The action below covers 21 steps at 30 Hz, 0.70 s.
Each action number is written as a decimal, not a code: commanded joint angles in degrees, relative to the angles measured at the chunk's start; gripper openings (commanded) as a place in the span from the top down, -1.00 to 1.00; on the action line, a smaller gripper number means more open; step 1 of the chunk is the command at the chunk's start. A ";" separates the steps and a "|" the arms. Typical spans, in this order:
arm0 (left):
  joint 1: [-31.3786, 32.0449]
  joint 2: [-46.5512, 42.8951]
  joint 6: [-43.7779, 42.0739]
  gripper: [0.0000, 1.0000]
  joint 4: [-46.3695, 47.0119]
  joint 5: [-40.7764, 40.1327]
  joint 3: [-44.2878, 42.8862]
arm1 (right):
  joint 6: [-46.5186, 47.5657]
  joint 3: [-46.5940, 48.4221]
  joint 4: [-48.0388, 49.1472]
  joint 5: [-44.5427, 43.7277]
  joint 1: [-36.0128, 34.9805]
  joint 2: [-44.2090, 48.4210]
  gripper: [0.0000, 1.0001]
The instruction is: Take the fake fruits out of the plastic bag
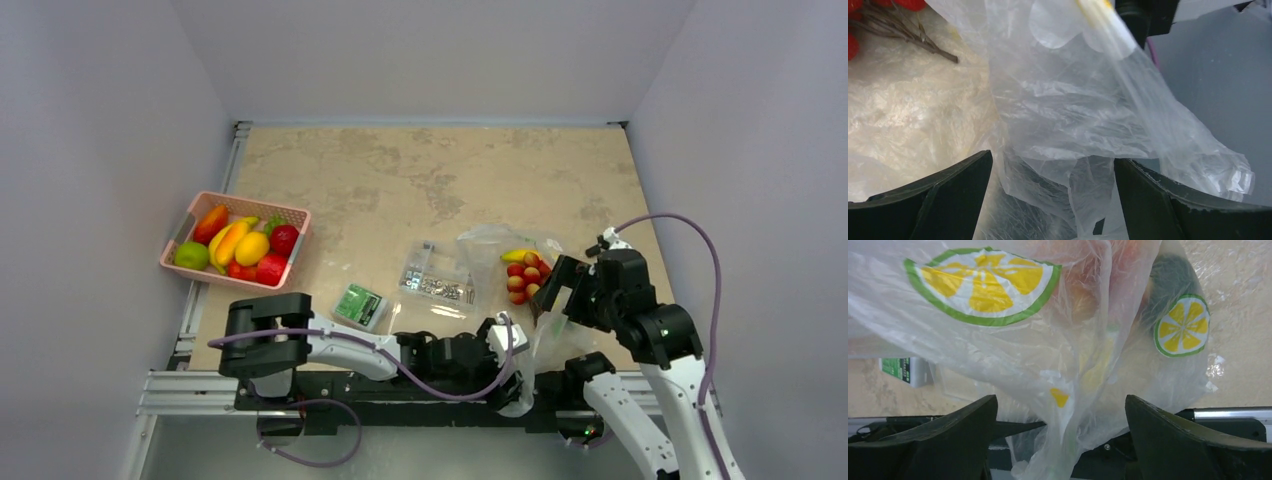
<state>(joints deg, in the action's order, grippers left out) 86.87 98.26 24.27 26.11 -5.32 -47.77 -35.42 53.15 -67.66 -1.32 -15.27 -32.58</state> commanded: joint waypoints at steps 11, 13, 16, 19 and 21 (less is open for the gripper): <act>-7.14 -15.63 1.95 -0.97 6.47 12.97 3.96 | -2.79 -9.04 4.83 -3.46 -3.77 -12.03 0.79; -7.97 -20.11 0.41 -1.00 1.93 14.07 2.41 | -3.81 -9.27 4.52 -5.60 -4.60 -13.47 1.00; -9.60 -23.59 -0.83 -0.97 -7.36 11.06 -2.24 | -4.61 -9.13 3.94 -6.60 -4.99 -14.05 1.00; -12.09 -22.12 0.42 -0.85 -7.94 9.96 -4.08 | -4.97 -8.93 3.71 -6.97 -5.02 -12.46 1.00; -12.50 -18.63 0.41 -0.67 -5.62 8.40 -5.14 | -4.85 -8.49 3.25 -7.41 -5.03 -11.73 1.00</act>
<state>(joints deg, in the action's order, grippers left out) 76.09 75.40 24.49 21.08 4.73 -50.11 -38.92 44.01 -64.40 -5.74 -19.99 -45.98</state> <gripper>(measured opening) 0.928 0.005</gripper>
